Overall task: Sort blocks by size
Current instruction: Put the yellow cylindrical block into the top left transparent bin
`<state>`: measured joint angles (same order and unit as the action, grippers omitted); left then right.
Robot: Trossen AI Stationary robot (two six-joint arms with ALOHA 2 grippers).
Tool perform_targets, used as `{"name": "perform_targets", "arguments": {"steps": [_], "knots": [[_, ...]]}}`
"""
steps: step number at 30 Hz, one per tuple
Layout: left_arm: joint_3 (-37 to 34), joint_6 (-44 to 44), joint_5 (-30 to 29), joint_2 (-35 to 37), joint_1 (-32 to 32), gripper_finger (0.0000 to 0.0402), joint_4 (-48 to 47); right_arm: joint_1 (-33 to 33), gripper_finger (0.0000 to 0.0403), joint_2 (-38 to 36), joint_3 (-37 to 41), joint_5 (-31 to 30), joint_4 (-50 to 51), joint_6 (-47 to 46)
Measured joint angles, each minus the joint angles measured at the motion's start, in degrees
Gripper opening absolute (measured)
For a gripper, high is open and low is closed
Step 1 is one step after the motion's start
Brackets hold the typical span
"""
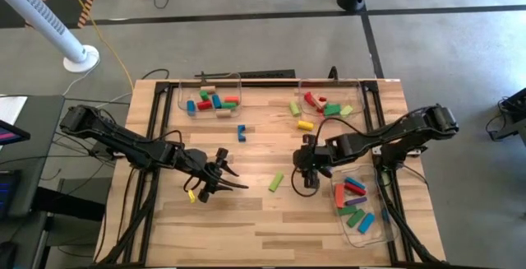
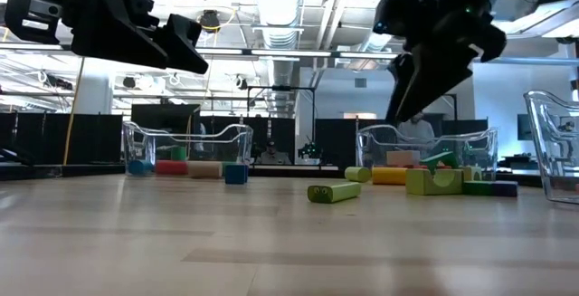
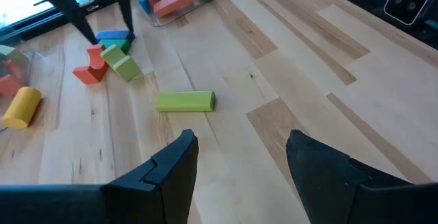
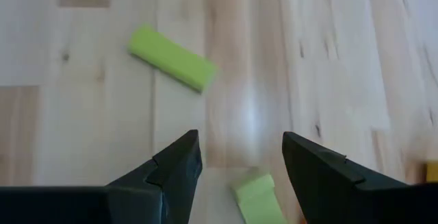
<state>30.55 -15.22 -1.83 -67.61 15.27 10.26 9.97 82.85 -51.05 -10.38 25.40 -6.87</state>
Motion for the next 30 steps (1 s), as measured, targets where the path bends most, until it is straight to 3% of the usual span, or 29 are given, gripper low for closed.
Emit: {"name": "perform_targets", "arguments": {"steps": [9,14,17,30], "knots": [[0.0,0.1,-0.8,0.0,0.0,0.0213,-0.3,-1.6,0.0238,0.0,0.0,-0.2,5.2,-3.0],[0.0,-0.4,-11.7,0.0,0.0,0.0213,-0.5,-2.5,0.0238,0.0,0.0,-0.8,2.9,-3.1],[0.0,-0.6,-14.7,0.0,0.0,0.0213,-0.5,-3.1,0.0238,0.0,0.0,-2.2,1.9,-3.1],[0.0,-0.6,-15.0,0.0,0.0,0.0213,-1.2,-9.8,0.0238,0.0,0.0,-9.5,6.5,-5.3]]}}
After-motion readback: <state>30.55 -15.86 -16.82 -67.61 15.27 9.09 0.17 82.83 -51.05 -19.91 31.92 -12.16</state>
